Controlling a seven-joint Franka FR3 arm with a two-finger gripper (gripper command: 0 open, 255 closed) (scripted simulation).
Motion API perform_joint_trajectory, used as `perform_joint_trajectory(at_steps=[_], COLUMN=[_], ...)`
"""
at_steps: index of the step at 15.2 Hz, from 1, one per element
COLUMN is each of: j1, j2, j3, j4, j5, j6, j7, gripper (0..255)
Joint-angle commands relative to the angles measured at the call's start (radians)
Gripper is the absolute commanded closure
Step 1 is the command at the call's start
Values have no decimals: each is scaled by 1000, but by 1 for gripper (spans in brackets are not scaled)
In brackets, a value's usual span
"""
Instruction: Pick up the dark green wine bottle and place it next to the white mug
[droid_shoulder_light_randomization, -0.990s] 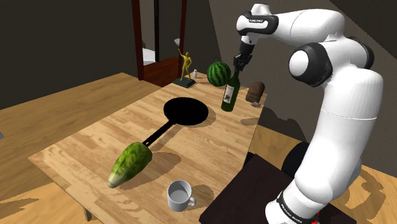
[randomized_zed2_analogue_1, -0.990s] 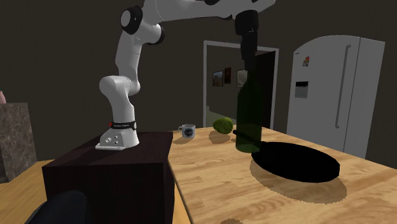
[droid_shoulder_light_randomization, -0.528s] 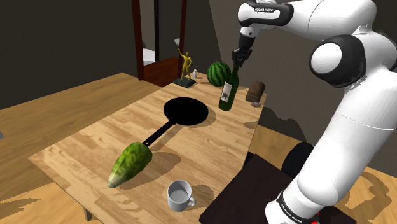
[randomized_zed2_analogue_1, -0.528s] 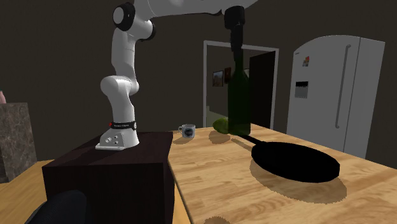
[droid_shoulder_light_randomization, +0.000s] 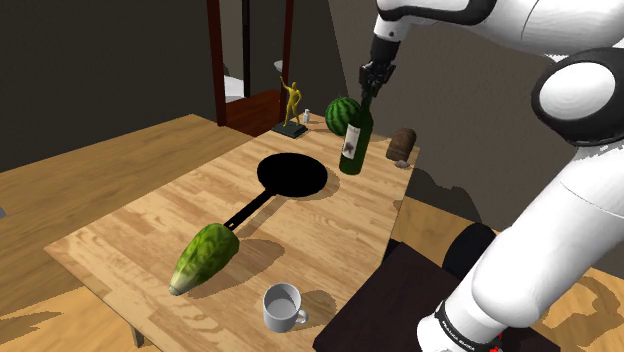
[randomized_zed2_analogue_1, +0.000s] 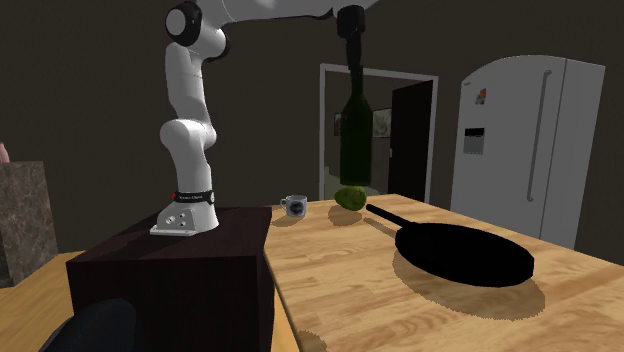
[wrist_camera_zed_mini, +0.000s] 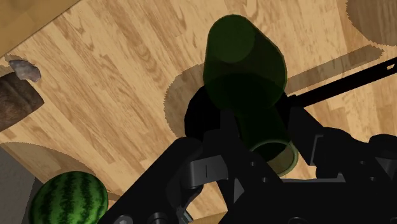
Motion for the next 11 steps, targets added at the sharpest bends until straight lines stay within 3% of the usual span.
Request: perform_joint_trajectory(at_steps=[1,11], j1=[18,102], j2=[-40,-150], j3=[22,152], j4=[-15,33], j5=[-15,-43], j6=[-25,-194], j7=[41,243], gripper=[255,255])
